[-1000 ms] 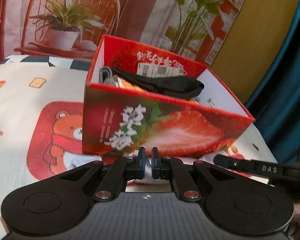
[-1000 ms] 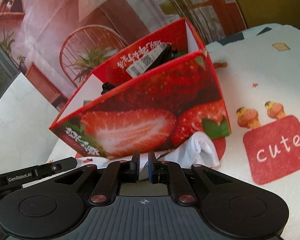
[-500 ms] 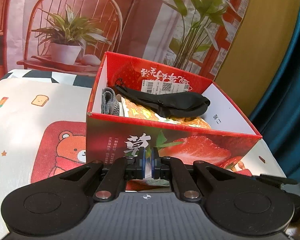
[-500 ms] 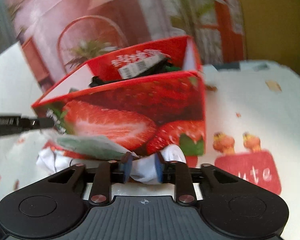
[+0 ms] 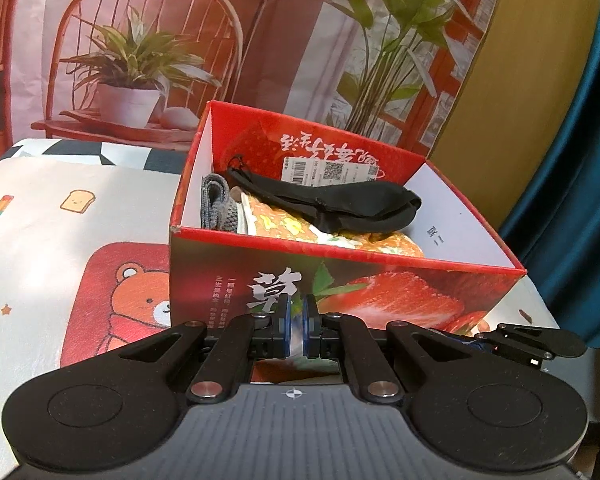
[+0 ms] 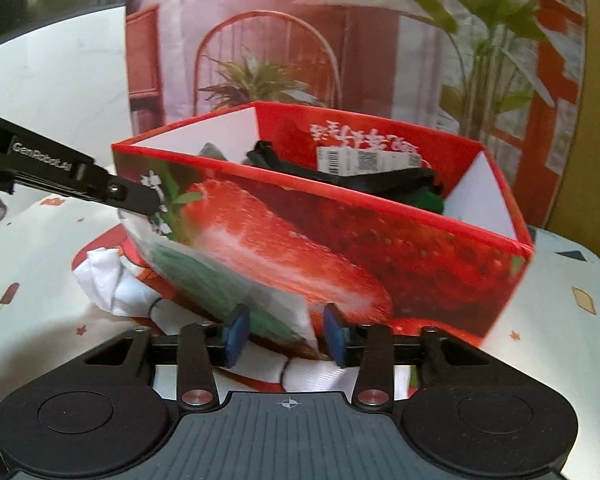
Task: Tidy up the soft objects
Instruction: 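Lift the white cable bag with both grippers up over the red box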
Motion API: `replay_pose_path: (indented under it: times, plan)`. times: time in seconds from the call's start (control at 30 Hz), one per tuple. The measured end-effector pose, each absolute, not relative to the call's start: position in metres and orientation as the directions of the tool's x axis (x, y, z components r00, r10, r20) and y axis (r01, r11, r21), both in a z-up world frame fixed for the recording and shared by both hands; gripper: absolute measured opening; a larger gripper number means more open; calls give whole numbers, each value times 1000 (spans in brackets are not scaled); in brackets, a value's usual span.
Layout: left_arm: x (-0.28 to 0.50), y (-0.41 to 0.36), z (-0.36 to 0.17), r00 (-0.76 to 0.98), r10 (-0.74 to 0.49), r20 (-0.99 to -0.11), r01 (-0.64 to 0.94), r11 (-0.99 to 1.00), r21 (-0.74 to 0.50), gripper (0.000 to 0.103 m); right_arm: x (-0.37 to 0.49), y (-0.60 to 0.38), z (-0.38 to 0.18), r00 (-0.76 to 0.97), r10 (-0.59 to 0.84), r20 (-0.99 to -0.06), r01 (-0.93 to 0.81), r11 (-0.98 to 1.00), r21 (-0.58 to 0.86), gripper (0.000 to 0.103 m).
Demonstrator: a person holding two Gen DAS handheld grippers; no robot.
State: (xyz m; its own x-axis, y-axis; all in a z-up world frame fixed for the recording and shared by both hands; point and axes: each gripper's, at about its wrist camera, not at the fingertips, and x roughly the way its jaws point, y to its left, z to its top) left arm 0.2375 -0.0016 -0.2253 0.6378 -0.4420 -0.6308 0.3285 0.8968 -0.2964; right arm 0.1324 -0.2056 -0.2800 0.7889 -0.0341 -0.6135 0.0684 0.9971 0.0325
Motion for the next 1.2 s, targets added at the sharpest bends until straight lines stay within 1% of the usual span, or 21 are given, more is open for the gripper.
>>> replay_pose_path:
  times: [0.03,0.1,0.13,0.2,0.23,0.27,0.3,0.47,0.6,0.73,0.8,0.9,1.07,1.2]
  plan:
    - [238,-1,-225,636,-446,-630,333,895,-297,7,133,-205,-280,787,-32,-616,64,997,31,22]
    - [239,-2,-224,636,-445,-631,343,895,-286,8,134,-206,-280,787,-20,-616,57,998,40,16]
    - [238,0,-223,640,-445,-627,344,895,-285,11,134,-206,-280,786,-14,-618,57,997,49,15]
    - [237,5,-223,646,-446,-619,346,894,-284,21,134,-208,-280,788,-14,-615,63,996,59,15]
    - [235,7,-223,649,-447,-615,349,894,-281,34,134,-209,-280,788,-17,-615,68,996,60,15]
    - [234,10,-223,653,-446,-611,354,894,-275,45,134,-210,-280,789,-21,-614,75,995,62,15]
    - [233,12,-223,657,-445,-608,359,894,-267,47,134,-211,-281,789,-25,-614,82,995,65,16]
    - [230,14,-226,643,-466,-608,405,880,-246,49,133,-221,-282,790,-23,-613,115,987,112,21]
    - [229,12,-229,627,-498,-599,435,862,-261,51,133,-225,-283,789,-18,-614,133,981,143,22]
    - [224,25,-232,663,-481,-574,390,876,-284,57,133,-228,-283,788,-8,-616,138,977,164,21]
    - [223,33,-236,671,-462,-580,361,887,-290,57,133,-230,-283,789,-6,-615,145,974,176,19]
    - [221,44,-242,658,-470,-588,359,883,-302,57,132,-231,-283,789,-8,-614,166,966,200,19]
    - [216,36,-249,620,-485,-616,422,869,-259,57,130,-237,-285,791,-4,-612,192,952,241,19]
    - [216,16,-251,600,-513,-613,490,842,-225,57,130,-237,-285,789,-7,-614,196,950,242,19]
